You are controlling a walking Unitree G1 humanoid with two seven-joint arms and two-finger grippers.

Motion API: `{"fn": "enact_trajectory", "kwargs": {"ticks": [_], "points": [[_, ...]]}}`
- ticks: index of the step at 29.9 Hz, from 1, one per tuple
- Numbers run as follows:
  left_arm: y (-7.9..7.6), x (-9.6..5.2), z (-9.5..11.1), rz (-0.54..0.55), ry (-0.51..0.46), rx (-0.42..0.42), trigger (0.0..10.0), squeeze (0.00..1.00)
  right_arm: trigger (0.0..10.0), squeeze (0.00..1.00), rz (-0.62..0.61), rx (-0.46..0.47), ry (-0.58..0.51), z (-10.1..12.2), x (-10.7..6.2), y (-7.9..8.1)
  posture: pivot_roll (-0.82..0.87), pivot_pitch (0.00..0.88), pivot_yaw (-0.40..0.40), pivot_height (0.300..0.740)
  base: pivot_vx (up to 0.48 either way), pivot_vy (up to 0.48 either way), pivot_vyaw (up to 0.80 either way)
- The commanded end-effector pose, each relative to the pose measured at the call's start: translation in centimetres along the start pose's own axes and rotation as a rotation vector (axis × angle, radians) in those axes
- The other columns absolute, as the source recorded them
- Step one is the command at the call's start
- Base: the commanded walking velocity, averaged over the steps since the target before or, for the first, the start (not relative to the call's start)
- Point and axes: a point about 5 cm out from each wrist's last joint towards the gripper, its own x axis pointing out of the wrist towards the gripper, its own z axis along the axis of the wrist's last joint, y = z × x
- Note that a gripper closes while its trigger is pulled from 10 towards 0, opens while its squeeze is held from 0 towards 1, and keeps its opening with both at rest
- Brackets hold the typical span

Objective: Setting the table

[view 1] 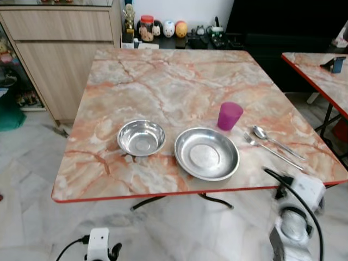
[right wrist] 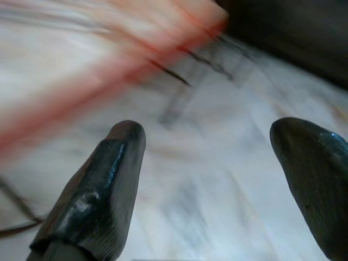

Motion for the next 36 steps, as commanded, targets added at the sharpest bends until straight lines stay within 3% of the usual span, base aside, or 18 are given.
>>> {"fn": "enact_trajectory", "kwargs": {"ticks": [1, 9, 14, 15, 19, 21, 23, 26, 32, 36], "points": [[-0.1, 0.0, -0.2, 0.007, 0.019, -0.007, 10.0, 0.0, 10.0, 0.0, -0.103, 0.029, 0.111, -1.3, 0.7, -1.3, -0.06, 0.0, -0.128, 0.74, 0.0, 0.0, 0.0], [0.1, -0.1, -0.5, 0.018, 0.024, -0.018, 10.0, 0.0, 10.0, 0.0, -0.116, -0.042, 0.3, -4.5, 0.9, -1.5, -0.05, 0.0, -0.131, 0.74, 0.0, 0.0, 0.0], [0.2, -0.2, -0.7, 0.021, 0.029, -0.018, 10.0, 0.0, 10.0, 0.0, 0.05, -0.135, 0.426, -7.1, 0.5, 0.5, -0.06, 0.0, -0.122, 0.74, 0.0, 0.0, 0.0], [0.3, -0.2, -0.7, 0.021, 0.03, -0.018, 10.0, 0.0, 10.0, 0.0, 0.16, -0.194, 0.453, -7.9, 0.2, 1.4, -0.06, 0.0, -0.121, 0.74, 0.0, 0.0, 0.0], [0.3, -0.2, -0.7, 0.022, 0.03, -0.019, 10.0, 0.0, 10.0, 0.0, 0.228, -0.24, 0.456, -8.4, -0.2, 2.1, -0.05, 0.0, -0.117, 0.74, 0.0, 0.0, 0.0], [0.3, -0.2, -0.7, 0.02, 0.03, -0.016, 10.0, 0.0, 10.0, 0.0, 0.416, -0.385, 0.445, -9.4, -1.3, 3.5, -0.06, 0.0, -0.114, 0.74, 0.0, 0.0, 0.0], [0.3, -0.2, -0.6, 0.018, 0.03, -0.013, 10.0, 0.0, 10.0, 0.0, 0.594, -0.451, 0.436, -10.2, -2.6, 4.6, -0.06, 0.0, -0.109, 0.74, 0.0, 0.0, 0.0], [0.3, -0.2, -0.7, 0.017, 0.032, -0.011, 10.0, 0.0, 10.0, 0.0, 0.764, -0.504, 0.419, -10.9, -3.6, 5.4, -0.05, 0.0, -0.106, 0.74, 0.0, 0.0, 0.0], [0.5, -0.2, -0.8, 0.023, 0.038, -0.012, 10.0, 0.0, 10.0, 0.0, 0.794, -0.584, 0.423, -11.6, -4.1, 5.1, -0.04, 0.0, -0.108, 0.74, 0.0, 0.0, 0.0], [0.6, -0.3, -0.9, 0.026, 0.045, -0.008, 10.0, 0.0, 10.0, 0.0, 0.815, -0.566, 0.44, -12.6, -5.1, 5.1, -0.04, 0.0, -0.103, 0.74, 0.0, 0.0, 0.0]]}}
